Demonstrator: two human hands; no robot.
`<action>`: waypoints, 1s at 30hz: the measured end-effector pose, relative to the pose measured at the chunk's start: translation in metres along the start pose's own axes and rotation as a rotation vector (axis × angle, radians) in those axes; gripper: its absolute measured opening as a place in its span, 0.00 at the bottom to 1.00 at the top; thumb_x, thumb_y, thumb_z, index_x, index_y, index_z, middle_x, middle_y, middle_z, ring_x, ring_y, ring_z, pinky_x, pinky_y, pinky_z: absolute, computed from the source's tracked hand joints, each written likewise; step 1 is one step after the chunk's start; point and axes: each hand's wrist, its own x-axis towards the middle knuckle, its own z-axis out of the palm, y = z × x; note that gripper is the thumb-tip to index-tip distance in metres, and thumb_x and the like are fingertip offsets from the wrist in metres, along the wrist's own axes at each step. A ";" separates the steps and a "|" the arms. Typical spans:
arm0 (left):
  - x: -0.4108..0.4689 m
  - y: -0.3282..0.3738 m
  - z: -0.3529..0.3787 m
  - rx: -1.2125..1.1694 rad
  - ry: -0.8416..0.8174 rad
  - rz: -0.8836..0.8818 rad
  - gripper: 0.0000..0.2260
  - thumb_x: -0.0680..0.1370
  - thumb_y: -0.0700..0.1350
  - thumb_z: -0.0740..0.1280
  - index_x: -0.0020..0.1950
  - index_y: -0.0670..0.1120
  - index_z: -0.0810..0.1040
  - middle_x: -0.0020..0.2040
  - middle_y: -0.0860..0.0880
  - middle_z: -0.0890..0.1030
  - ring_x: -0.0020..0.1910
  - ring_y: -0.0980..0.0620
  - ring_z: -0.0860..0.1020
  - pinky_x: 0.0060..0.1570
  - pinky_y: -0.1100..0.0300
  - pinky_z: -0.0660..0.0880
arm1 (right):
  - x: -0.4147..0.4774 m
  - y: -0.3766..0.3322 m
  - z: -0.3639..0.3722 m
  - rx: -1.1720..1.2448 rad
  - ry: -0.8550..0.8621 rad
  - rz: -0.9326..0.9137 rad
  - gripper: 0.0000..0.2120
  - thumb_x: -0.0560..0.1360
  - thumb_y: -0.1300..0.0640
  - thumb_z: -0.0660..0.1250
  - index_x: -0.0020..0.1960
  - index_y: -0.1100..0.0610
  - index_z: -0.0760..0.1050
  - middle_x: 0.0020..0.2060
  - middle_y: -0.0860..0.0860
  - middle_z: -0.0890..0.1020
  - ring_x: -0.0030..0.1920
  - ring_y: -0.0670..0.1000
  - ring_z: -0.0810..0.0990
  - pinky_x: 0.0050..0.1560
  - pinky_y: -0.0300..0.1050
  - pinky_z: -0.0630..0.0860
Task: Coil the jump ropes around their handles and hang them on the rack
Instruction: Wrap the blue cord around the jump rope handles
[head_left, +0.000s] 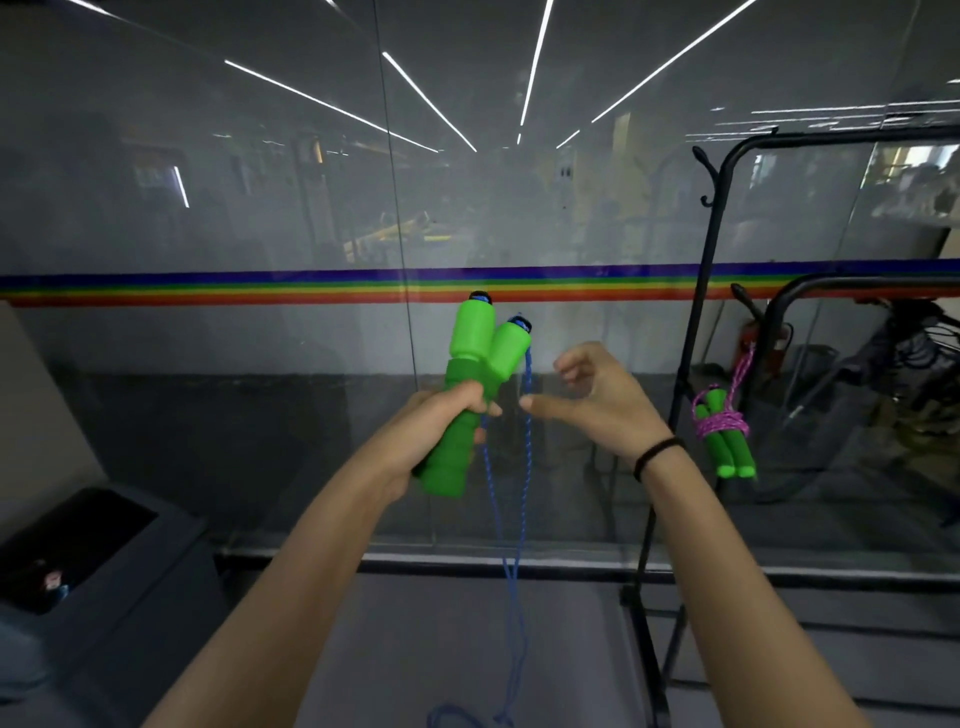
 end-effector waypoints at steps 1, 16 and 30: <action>-0.002 0.001 0.000 0.009 -0.035 -0.005 0.21 0.56 0.55 0.66 0.44 0.46 0.81 0.28 0.51 0.76 0.25 0.54 0.71 0.29 0.64 0.68 | 0.004 0.004 0.002 0.005 -0.038 0.028 0.29 0.61 0.53 0.79 0.57 0.56 0.69 0.55 0.51 0.75 0.56 0.48 0.74 0.57 0.44 0.71; -0.014 -0.022 -0.033 0.292 0.162 0.024 0.09 0.63 0.49 0.63 0.39 0.48 0.76 0.36 0.48 0.80 0.36 0.51 0.77 0.42 0.58 0.72 | -0.054 0.039 0.065 -0.017 -0.207 0.005 0.11 0.80 0.53 0.55 0.41 0.54 0.71 0.27 0.45 0.71 0.25 0.42 0.69 0.30 0.39 0.68; -0.027 -0.037 -0.022 1.186 0.044 0.154 0.25 0.65 0.50 0.70 0.61 0.62 0.71 0.53 0.54 0.81 0.54 0.50 0.78 0.43 0.59 0.67 | -0.030 -0.059 0.026 -0.714 -0.593 -0.370 0.11 0.71 0.47 0.69 0.41 0.55 0.81 0.34 0.50 0.80 0.34 0.49 0.75 0.38 0.48 0.73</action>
